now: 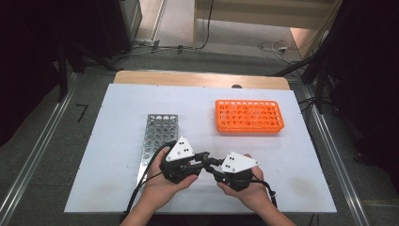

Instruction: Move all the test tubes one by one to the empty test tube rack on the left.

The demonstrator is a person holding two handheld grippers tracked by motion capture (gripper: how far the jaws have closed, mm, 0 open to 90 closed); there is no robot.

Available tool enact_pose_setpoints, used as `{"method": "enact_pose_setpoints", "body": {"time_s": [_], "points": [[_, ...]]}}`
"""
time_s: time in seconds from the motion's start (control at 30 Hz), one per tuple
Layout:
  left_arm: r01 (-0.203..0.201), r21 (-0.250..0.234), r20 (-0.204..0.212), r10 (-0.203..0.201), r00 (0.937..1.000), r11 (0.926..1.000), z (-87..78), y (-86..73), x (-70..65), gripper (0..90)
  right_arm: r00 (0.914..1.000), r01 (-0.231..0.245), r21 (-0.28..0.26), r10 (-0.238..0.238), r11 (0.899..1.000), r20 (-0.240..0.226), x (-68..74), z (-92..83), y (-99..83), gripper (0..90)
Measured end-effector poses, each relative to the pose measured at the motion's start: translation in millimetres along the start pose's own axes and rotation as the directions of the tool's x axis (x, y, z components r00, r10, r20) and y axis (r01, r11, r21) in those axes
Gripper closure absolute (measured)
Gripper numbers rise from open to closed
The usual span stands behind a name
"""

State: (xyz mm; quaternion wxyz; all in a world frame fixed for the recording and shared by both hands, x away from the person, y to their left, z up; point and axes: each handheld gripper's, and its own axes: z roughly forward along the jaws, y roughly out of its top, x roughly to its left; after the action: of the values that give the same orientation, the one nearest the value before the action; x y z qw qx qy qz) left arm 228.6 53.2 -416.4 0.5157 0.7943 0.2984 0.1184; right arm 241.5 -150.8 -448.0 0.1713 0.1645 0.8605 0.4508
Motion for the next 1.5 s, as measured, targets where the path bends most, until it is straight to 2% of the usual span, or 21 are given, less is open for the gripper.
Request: {"method": "enact_pose_setpoints", "body": {"time_s": [0.53, 0.63, 0.9, 0.97, 1.07, 1.13, 1.17, 1.2, 1.3, 1.4, 1.47, 1.5], "points": [[-0.013, -0.022, -0.016, 0.013, 0.9998, 0.9997, -1.6, 0.3, 0.6, 75.0, 0.9993, -0.033, -0.022, 0.033, 0.999, -0.016, -4.0, -0.4, -1.9, 71.8], [-0.004, -0.032, -0.028, 0.003, 0.9996, 0.9995, -4.4, 1.1, 3.4, 75.0, 0.9989, -0.043, -0.028, 0.042, 0.999, -0.021, -6.2, -1.4, -3.2, 65.1], [0.028, -0.064, -0.062, -0.032, 0.9976, 0.9975, -14.6, 3.2, 15.5, 75.0, 0.9903, -0.127, -0.077, 0.122, 0.989, -0.067, -19.2, -10.0, -9.1, 34.3], [0.030, -0.067, -0.070, -0.035, 0.9970, 0.9973, -17.5, 3.8, 18.4, 75.0, 0.9893, -0.145, -0.089, 0.142, 0.985, -0.034, -22.6, -13.1, -10.8, 25.0], [0.030, -0.068, -0.081, -0.035, 0.9961, 0.9972, -20.2, 4.1, 21.6, 75.0, 0.9837, -0.180, -0.095, 0.179, 0.979, -0.018, -29.6, -19.4, -14.9, 13.0], [0.036, -0.072, -0.091, -0.043, 0.9949, 0.9967, -22.7, 4.1, 25.3, 75.0, 0.9791, -0.203, -0.101, 0.202, 0.974, -0.023, -35.7, -24.4, -18.2, 4.2], [0.041, -0.075, -0.097, -0.048, 0.9942, 0.9963, -24.2, 4.1, 27.3, 75.0, 0.9791, -0.203, -0.101, 0.202, 0.974, -0.023, -35.7, -24.4, -18.2, 4.2], [0.046, -0.082, -0.105, -0.055, 0.9930, 0.9956, -25.5, 4.0, 29.1, 75.0, 0.9772, -0.213, -0.097, 0.212, 0.972, -0.019, -38.9, -27.2, -20.5, 0.1], [0.047, -0.088, -0.126, -0.057, 0.9904, 0.9950, -30.9, 4.3, 35.5, 75.0, 0.9718, -0.235, -0.107, 0.236, 0.966, -0.009, -52.0, -40.8, -31.5, 0.0], [0.053, -0.100, -0.143, -0.067, 0.9874, 0.9936, -35.8, 4.6, 41.8, 75.0, 0.9690, -0.244, -0.110, 0.247, 0.964, 0.012, -58.0, -48.5, -36.4, 0.0], [0.057, -0.103, -0.154, -0.073, 0.9854, 0.9930, -39.0, 5.0, 46.8, 75.0, 0.9637, -0.260, -0.118, 0.265, 0.958, 0.032, -64.5, -55.3, -40.9, 0.0], [0.062, -0.107, -0.156, -0.078, 0.9847, 0.9923, -40.2, 5.3, 49.3, 75.0, 0.9581, -0.275, -0.127, 0.282, 0.953, 0.048, -70.6, -61.6, -45.2, 0.0]]}}
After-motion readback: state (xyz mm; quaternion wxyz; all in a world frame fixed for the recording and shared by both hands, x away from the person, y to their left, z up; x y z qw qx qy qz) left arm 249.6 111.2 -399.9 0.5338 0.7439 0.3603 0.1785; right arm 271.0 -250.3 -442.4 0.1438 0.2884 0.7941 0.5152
